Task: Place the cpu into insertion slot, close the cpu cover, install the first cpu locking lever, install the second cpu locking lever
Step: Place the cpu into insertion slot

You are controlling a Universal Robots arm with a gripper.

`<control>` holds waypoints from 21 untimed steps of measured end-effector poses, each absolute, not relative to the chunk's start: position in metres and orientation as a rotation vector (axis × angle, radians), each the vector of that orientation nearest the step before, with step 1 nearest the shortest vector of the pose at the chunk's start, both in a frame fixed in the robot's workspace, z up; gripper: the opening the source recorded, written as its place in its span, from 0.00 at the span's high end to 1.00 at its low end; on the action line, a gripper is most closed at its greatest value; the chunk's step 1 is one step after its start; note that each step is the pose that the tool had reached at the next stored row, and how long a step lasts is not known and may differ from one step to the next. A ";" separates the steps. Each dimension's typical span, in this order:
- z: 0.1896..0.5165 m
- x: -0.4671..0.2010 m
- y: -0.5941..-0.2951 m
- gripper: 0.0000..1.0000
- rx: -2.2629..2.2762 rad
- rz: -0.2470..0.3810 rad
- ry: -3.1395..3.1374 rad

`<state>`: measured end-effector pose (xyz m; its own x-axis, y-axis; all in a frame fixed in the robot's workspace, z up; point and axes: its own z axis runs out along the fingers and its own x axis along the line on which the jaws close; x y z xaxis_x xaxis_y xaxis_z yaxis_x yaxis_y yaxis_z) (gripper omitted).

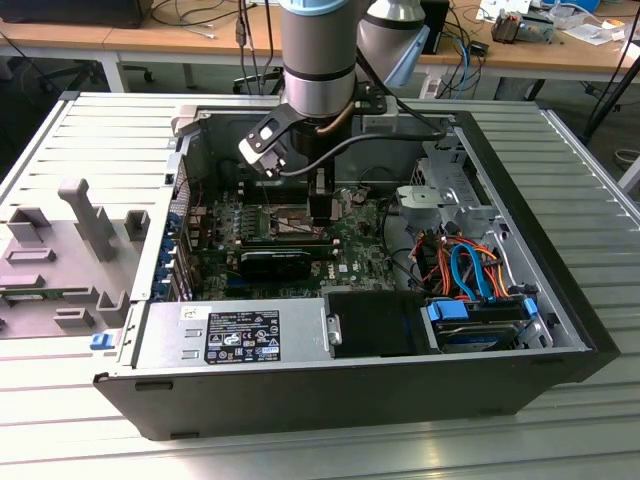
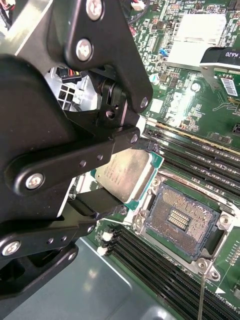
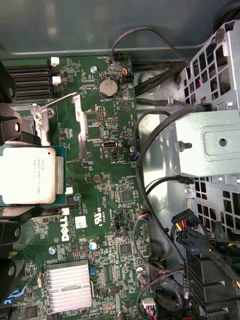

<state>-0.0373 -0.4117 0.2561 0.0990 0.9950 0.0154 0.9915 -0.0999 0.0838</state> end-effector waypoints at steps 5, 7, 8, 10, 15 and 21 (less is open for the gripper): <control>0.255 -0.039 -0.412 0.45 2.290 0.105 2.072; 0.255 -0.039 -0.412 0.45 2.290 0.104 2.072; 0.255 -0.039 -0.412 0.45 2.290 0.105 2.072; 0.255 -0.039 -0.412 0.45 2.290 0.105 2.072; 0.255 -0.043 -0.412 0.45 2.287 0.105 2.075; 0.254 -0.045 -0.412 0.45 2.257 0.106 2.109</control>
